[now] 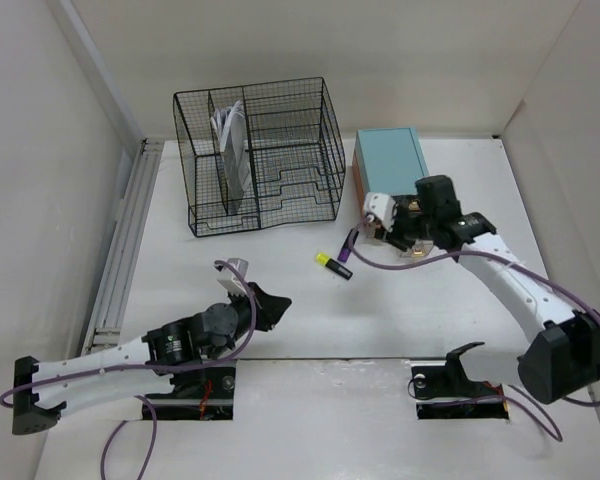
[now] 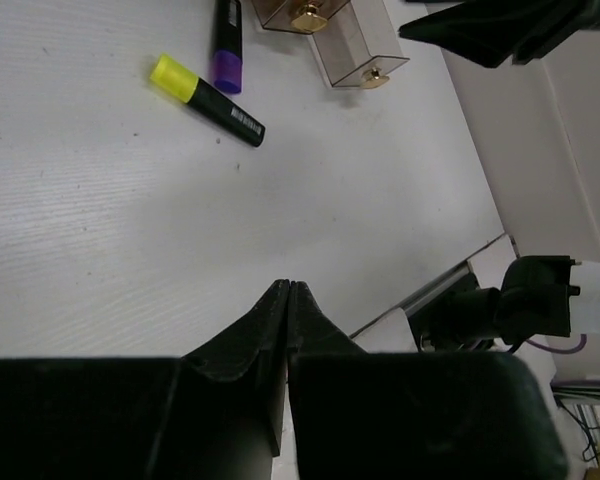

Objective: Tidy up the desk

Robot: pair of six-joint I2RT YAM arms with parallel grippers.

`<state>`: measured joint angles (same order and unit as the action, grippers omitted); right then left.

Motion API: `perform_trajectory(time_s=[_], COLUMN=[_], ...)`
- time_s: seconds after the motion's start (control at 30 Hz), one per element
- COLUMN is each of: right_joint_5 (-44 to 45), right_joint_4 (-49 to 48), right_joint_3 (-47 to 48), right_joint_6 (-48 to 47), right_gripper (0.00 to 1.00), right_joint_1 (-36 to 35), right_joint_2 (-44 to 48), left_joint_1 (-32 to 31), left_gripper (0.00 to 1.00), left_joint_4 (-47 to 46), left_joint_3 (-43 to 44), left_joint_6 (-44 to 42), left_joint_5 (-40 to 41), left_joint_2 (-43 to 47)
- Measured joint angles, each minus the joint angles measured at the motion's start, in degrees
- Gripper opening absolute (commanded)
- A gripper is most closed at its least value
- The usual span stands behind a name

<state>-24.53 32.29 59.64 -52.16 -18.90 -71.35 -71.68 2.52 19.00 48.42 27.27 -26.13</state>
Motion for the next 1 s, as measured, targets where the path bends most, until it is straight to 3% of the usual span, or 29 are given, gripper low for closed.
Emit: perform_trajectory(time_s=[0.07, 0.1, 0.13, 0.17, 0.2, 0.23, 0.27, 0.37, 0.57, 1.0], right_joint_5=[-0.48, -0.37, -0.24, 0.44, 1.38, 2.25, 3.19, 6.03, 12.07, 16.7], right_joint_4=[0.2, 0.22, 0.09, -0.24, -0.63, -1.29, -2.21, -3.82, -6.23, -6.08], right_joint_3=[-1.31, -1.77, -2.14, -2.36, -2.51, -2.49, -2.45, -0.72, 6.64, 15.93], right_joint_6=[0.57, 1.22, 2.25, 3.5, 4.68, 6.12, 7.56, 11.56, 16.26, 20.48], right_gripper=[0.22, 0.22, 0.26, 0.38, 0.43, 0.46, 0.54, 0.63, 0.67, 0.67], right_joint_1=[-4.42, -6.49, -8.5, -10.75, -12.76, -14.8, -16.57, -20.59, -21.68, -23.19], right_joint_2=[-2.01, -3.28, -4.61, -5.99, -7.32, -8.61, -9.9, -14.78, -26.64, -37.64], left_joint_1=[0.0, 0.0, 0.0, 0.0, 0.0, 0.0, 0.0, 0.0, 0.0, 0.0], left_gripper=[0.0, 0.07, 0.11, 0.16, 0.34, 0.43, 0.49, 0.64, 0.64, 0.65], left_joint_4=[0.33, 0.44, 0.83, 1.29, 1.6, 1.88, 2.08, 2.99, 5.44, 7.93], left_joint_3=[-0.39, -0.59, -0.72, -0.79, -0.85, -1.11, -1.4, -2.08, -2.6, -2.8], left_joint_6=[0.5, 0.7, 0.85, 1.25, 1.64, 1.86, 2.29, 3.56, 4.66, 5.27], left_joint_5=[0.04, 0.04, 0.11, 0.22, 0.26, 0.46, 0.5, 0.81, 0.81, 0.83], left_joint_2=[0.7, 1.01, 1.25, 1.55, 1.68, 2.12, 2.51, 3.76, 7.02, 10.19])
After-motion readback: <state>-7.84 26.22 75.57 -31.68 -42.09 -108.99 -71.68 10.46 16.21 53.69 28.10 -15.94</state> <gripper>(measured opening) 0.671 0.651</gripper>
